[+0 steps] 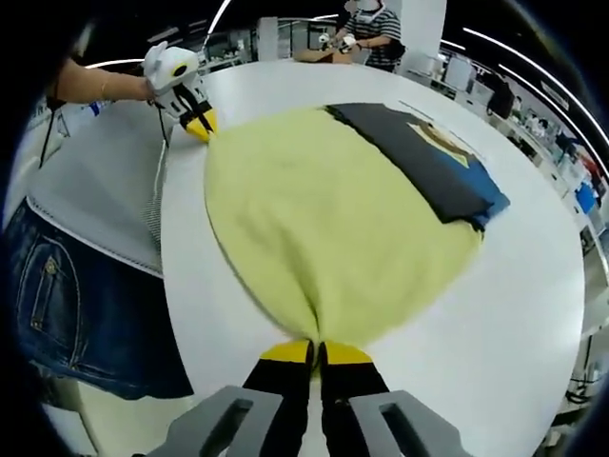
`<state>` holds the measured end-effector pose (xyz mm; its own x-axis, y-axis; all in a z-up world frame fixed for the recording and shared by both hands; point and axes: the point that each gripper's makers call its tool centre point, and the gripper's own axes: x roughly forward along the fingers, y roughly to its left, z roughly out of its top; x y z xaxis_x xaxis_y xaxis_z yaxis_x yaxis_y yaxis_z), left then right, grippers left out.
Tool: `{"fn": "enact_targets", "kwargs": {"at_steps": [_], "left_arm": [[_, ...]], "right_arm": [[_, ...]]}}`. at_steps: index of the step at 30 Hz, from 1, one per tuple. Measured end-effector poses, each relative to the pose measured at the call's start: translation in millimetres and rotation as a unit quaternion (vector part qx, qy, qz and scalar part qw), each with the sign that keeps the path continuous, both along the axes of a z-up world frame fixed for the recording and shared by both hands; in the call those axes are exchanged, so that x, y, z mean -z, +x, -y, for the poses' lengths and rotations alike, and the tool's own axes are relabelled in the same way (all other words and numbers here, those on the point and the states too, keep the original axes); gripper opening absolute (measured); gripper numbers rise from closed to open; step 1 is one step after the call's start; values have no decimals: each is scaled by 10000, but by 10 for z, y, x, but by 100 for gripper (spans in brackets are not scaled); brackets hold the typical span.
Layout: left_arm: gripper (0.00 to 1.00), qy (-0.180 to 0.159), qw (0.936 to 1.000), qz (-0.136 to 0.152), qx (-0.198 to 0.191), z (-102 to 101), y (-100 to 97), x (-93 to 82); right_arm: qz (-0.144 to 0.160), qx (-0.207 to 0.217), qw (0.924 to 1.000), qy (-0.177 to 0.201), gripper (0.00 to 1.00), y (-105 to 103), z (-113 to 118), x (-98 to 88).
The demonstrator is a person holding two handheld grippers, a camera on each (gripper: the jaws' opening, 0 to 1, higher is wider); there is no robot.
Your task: Fold the garment on the visible template until the final outline fits inside the template.
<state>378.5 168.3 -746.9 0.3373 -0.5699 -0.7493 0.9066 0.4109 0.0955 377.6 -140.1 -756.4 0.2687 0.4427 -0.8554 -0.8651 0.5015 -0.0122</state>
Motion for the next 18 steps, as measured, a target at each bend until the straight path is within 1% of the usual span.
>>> {"fn": "enact_targets", "kwargs": {"at_steps": [4,8,11,18], "left_arm": [[1,11,10000,26,-46,-7,-25,-32],[1,-8,9999,-13,-108,-11,-78,-52],[1,4,9998,-92,-185,-24,-141,-69],[1,-70,9995,-148,-274,-58,-297,-136]], "right_arm": [[17,48,9999,88,0,-51,-15,-58],[51,128,9998,153,0,-92,-14,-85],[27,211,9996,179,0,-130,-14,-101],[6,322,9990,305,0,-262,-41,-185]]}}
